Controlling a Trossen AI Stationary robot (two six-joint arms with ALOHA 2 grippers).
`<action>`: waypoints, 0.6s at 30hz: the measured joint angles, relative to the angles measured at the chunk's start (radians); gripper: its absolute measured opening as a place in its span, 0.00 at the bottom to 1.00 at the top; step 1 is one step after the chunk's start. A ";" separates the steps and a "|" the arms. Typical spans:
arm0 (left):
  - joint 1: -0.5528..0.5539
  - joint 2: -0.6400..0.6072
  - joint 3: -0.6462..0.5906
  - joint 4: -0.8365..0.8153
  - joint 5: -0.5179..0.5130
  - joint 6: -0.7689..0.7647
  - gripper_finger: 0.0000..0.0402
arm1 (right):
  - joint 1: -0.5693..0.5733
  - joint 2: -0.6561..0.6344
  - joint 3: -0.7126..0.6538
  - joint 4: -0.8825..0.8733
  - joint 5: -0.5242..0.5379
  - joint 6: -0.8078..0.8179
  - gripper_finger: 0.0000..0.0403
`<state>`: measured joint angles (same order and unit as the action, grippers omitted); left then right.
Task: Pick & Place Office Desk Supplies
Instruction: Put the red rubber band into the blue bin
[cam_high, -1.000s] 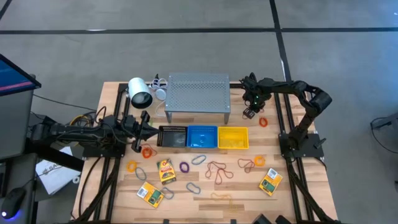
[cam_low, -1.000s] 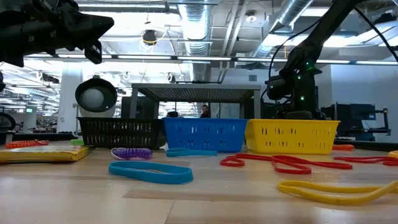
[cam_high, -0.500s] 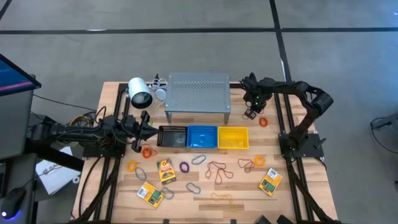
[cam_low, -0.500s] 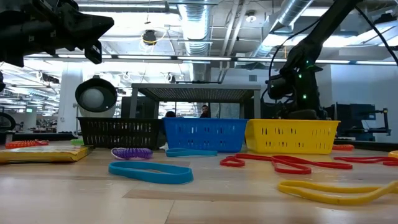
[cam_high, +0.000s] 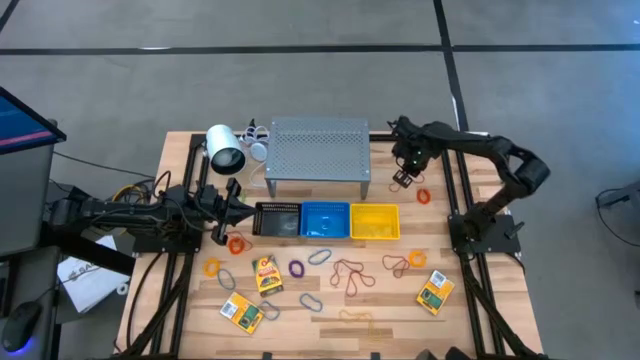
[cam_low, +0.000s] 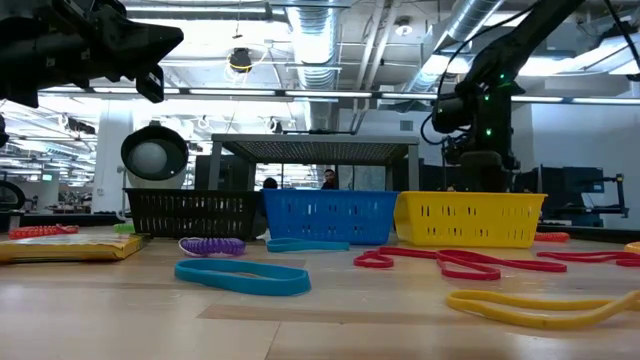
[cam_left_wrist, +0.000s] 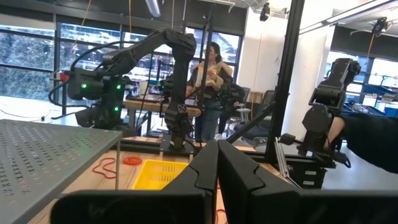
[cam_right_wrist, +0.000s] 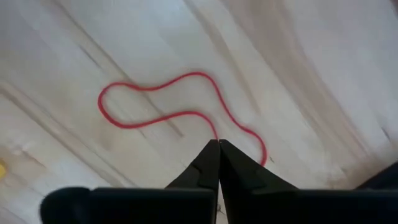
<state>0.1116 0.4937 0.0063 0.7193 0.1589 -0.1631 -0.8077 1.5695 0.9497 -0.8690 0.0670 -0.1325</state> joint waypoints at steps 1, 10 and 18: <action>0.000 0.000 0.000 0.000 0.000 0.000 0.01 | 0.002 0.005 0.000 -0.003 0.000 -0.006 0.03; 0.000 0.000 0.000 0.000 0.000 0.000 0.01 | 0.009 0.008 0.000 -0.007 -0.018 -0.048 0.30; 0.000 0.000 0.000 0.000 0.000 0.000 0.01 | 0.009 0.008 0.000 0.039 -0.018 -0.052 0.51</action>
<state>0.1118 0.4937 0.0063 0.7193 0.1589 -0.1627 -0.7986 1.5772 0.9497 -0.8300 0.0486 -0.1842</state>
